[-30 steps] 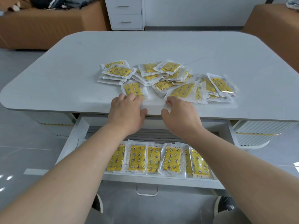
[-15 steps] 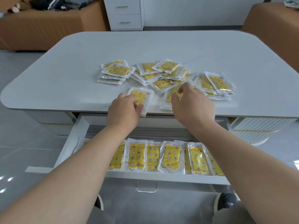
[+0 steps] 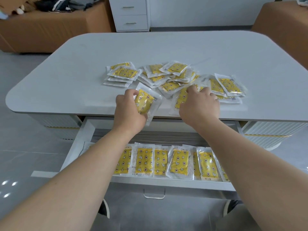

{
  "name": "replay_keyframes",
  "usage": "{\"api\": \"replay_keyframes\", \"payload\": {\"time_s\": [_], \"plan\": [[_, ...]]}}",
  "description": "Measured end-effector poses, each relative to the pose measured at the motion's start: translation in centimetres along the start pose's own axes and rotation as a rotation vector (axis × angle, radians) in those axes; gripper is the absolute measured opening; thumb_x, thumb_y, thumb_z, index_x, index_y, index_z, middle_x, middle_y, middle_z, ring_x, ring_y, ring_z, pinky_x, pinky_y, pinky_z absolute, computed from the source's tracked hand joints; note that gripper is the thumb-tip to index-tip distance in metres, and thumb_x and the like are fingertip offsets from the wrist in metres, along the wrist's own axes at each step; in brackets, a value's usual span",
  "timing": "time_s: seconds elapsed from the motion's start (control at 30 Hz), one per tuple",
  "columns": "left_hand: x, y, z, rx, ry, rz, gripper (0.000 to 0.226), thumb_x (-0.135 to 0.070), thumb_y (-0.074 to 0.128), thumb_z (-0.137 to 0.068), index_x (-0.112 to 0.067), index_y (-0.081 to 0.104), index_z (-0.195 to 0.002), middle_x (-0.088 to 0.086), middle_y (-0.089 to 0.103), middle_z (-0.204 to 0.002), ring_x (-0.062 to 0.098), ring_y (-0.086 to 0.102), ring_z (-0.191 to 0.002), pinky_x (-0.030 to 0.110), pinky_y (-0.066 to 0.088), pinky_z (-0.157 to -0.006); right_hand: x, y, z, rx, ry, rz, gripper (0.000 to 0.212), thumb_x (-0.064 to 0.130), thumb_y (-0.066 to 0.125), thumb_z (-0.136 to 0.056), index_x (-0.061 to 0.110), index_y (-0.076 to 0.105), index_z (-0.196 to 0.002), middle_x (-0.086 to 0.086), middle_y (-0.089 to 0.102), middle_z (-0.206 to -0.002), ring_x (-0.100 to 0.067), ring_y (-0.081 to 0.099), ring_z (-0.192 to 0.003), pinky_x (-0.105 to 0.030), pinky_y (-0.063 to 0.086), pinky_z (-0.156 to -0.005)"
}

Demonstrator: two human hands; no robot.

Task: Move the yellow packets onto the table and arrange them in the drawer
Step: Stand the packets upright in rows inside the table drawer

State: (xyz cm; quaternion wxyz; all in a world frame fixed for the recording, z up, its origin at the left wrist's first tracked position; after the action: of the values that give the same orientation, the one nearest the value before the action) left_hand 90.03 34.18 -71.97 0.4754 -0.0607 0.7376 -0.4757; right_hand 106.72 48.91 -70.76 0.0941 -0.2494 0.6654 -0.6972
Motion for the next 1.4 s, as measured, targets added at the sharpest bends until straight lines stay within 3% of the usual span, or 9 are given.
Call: {"api": "replay_keyframes", "payload": {"time_s": [0.17, 0.33, 0.7, 0.83, 0.93, 1.03, 1.13, 1.27, 1.4], "plan": [[1.6, -0.3, 0.1, 0.028, -0.111, 0.235, 0.047, 0.001, 0.076, -0.079, -0.028, 0.055, -0.11, -0.009, 0.055, -0.117, 0.015, 0.061, -0.096, 0.015, 0.04, -0.058, 0.1, -1.1, 0.1, -0.035, 0.035, -0.555, 0.049, -0.003, 0.054, -0.085, 0.013, 0.058, -0.131, -0.007, 0.04, -0.135, -0.01, 0.048, -0.074, -0.025, 0.046, -0.063], [2.9, -1.5, 0.2, 0.01, -0.212, 0.452, 0.021, -0.011, 0.077, -0.087, -0.02, 0.062, -0.099, -0.01, 0.062, -0.097, 0.001, 0.061, -0.087, 0.011, 0.042, -0.056, 1.9, -3.0, 1.6, -0.179, -0.053, -0.774, 0.055, -0.009, 0.046, -0.084, 0.018, 0.057, -0.13, 0.0, 0.048, -0.133, -0.011, 0.043, -0.1, -0.001, 0.033, -0.066], [10.2, -7.2, 0.0, 0.064, -0.386, 0.063, 0.028, 0.002, 0.077, -0.08, -0.019, 0.057, -0.078, 0.001, 0.06, -0.086, 0.025, 0.06, -0.086, 0.029, 0.045, -0.063, 4.3, -2.9, 3.9, -0.273, -0.106, -1.008, 0.038, -0.001, 0.043, -0.094, 0.035, 0.053, -0.102, 0.023, 0.058, -0.1, -0.019, 0.06, -0.097, -0.03, 0.047, -0.076], [15.1, -6.8, 0.5, 0.129, -0.517, -0.146, 0.011, 0.003, 0.065, -0.088, -0.006, 0.063, -0.093, 0.012, 0.064, -0.097, 0.028, 0.06, -0.081, 0.03, 0.048, -0.066, 6.7, -1.2, 4.7, -0.179, -0.23, -0.996, 0.028, 0.008, 0.047, -0.1, 0.034, 0.05, -0.111, 0.015, 0.06, -0.088, -0.018, 0.057, -0.074, -0.032, 0.041, -0.06], [17.5, -6.0, 1.1, 0.231, -0.572, -0.327, 0.024, -0.009, 0.072, -0.089, 0.001, 0.064, -0.109, 0.013, 0.065, -0.101, 0.028, 0.06, -0.079, 0.032, 0.048, -0.063, 9.1, 0.3, 5.5, -0.053, -0.335, -0.872, 0.032, 0.015, 0.053, -0.102, 0.034, 0.048, -0.128, 0.003, 0.06, -0.071, -0.014, 0.055, -0.054, -0.036, 0.046, -0.054], [18.6, -6.0, 0.8, 0.243, -0.578, -0.349, 0.031, -0.013, 0.079, -0.085, -0.001, 0.064, -0.109, 0.014, 0.066, -0.103, 0.03, 0.061, -0.083, 0.033, 0.049, -0.064, 10.8, 1.6, 6.4, 0.036, -0.393, -0.832, 0.046, 0.017, 0.057, -0.101, 0.038, 0.041, -0.138, -0.003, 0.065, -0.081, -0.02, 0.064, -0.067, -0.043, 0.056, -0.062], [19.5, -5.9, 1.1, 0.257, -0.577, -0.414, 0.024, -0.011, 0.074, -0.087, -0.001, 0.064, -0.107, 0.015, 0.066, -0.103, 0.03, 0.062, -0.082, 0.032, 0.05, -0.064, 12.1, 3.3, 6.8, 0.153, -0.404, -0.8, 0.053, 0.021, 0.062, -0.099, 0.037, 0.037, -0.144, 0.007, 0.066, -0.093, -0.013, 0.068, -0.076, -0.029, 0.057, -0.059], [20.9, -4.9, 2.3, 0.318, -0.572, -0.526, 0.028, -0.009, 0.056, -0.092, -0.003, 0.062, -0.119, 0.007, 0.059, -0.088, 0.021, 0.056, -0.07, 0.027, 0.043, -0.057, 13.0, 5.4, 6.8, 0.24, -0.398, -0.657, 0.025, 0.027, 0.069, -0.094, 0.02, 0.065, -0.118, 0.004, 0.07, -0.094, -0.017, 0.069, -0.078, -0.037, 0.062, -0.067], [22.0, -4.5, 3.3, 0.327, -0.567, -0.594, 0.044, -0.012, 0.062, -0.09, -0.008, 0.05, -0.132, 0.009, 0.063, -0.121, 0.028, 0.065, -0.097, 0.029, 0.044, -0.062, 13.3, 7.3, 7.3, 0.334, -0.394, -0.562, 0.015, 0.03, 0.072, -0.094, 0.015, 0.07, -0.096, -0.001, 0.069, -0.081, -0.019, 0.065, -0.066, -0.031, 0.054, -0.058]]}}
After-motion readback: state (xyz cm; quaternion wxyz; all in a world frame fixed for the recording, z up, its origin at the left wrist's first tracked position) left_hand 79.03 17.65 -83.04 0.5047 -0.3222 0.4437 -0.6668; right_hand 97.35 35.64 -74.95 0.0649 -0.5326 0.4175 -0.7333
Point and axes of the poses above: each hand's wrist, its own z-axis away from the middle knuckle, its own y-axis out of the palm, x = y × z, the point moved 10 cm from there along -z, towards the middle knuckle
